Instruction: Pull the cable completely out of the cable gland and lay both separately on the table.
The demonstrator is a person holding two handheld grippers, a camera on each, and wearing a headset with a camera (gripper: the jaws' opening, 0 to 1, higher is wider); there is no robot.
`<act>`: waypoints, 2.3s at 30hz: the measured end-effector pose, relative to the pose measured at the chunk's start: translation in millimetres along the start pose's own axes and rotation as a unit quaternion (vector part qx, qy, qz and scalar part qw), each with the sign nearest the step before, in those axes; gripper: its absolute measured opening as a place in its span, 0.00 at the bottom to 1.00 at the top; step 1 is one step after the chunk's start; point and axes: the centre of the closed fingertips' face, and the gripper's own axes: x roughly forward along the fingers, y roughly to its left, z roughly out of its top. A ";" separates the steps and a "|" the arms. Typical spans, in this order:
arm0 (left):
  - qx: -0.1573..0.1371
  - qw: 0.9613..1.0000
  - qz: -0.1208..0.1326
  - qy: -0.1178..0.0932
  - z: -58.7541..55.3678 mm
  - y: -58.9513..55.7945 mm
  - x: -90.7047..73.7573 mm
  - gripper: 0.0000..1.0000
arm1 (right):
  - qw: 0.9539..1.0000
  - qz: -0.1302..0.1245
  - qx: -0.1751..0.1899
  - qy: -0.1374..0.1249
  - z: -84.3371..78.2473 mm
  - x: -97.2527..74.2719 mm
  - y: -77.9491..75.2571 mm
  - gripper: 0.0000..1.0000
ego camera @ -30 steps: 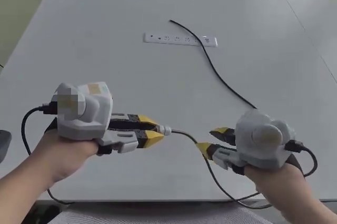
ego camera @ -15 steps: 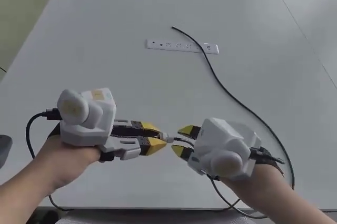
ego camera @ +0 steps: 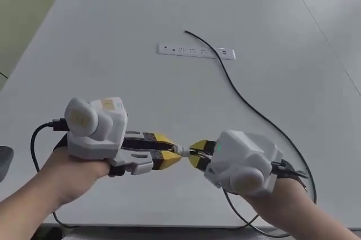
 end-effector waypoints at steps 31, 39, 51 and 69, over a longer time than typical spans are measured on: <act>0.004 1.000 0.013 -0.015 12.2 8.8 -2.3 0.15 | 0.958 -0.016 0.288 0.007 -72.3 -3.3 -18.7 0.00; -0.004 1.000 0.015 -0.022 14.0 10.4 -4.0 0.15 | 0.942 -0.022 0.336 0.020 -91.6 -4.7 -20.5 0.00; -0.009 0.999 0.023 -0.027 14.7 14.1 -7.8 0.15 | 0.924 -0.035 0.380 0.035 -121.6 -9.7 -18.5 0.00; -0.013 0.999 0.034 -0.029 13.7 16.9 -9.1 0.15 | 0.928 -0.042 0.368 0.032 -129.1 -13.7 -19.3 0.00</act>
